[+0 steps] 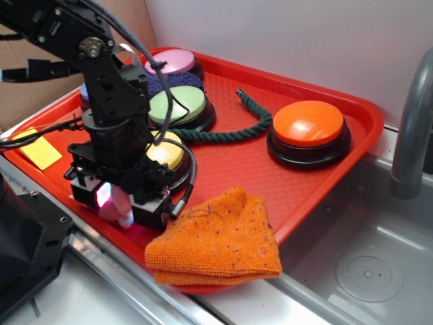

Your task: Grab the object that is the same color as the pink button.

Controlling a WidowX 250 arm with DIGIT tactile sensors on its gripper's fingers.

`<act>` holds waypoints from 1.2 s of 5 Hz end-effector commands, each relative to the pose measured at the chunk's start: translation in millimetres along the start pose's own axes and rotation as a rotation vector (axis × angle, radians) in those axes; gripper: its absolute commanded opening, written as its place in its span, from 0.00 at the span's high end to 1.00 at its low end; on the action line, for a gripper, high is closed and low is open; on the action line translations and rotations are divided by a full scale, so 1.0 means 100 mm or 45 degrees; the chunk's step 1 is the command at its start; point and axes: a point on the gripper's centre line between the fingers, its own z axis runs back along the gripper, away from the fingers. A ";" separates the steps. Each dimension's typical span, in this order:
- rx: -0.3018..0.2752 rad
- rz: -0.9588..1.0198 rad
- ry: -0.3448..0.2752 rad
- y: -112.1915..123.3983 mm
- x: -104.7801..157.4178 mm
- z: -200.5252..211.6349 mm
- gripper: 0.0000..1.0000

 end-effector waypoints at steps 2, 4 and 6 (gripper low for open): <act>-0.078 -0.298 -0.077 -0.01 0.26 0.65 1.00; -0.159 -0.483 -0.186 0.27 0.59 1.35 1.00; -0.145 -0.411 -0.322 0.63 0.77 1.70 1.00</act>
